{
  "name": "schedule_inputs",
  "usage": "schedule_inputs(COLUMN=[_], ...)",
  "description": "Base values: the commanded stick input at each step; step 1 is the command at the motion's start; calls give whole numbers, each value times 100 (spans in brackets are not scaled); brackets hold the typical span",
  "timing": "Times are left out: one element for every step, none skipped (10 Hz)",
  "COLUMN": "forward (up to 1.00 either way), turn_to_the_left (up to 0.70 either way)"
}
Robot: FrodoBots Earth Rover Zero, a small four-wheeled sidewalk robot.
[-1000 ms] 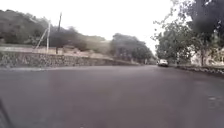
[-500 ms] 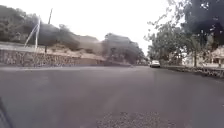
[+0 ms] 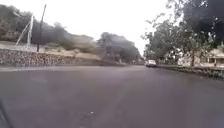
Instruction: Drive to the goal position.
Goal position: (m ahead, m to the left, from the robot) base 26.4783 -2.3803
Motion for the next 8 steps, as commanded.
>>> schedule_inputs(forward=[98, 98, 98, 98, 98, 98, 98, 98], turn_to_the_left=[0, 0, 0, 0, 0, -30, -15, 0])
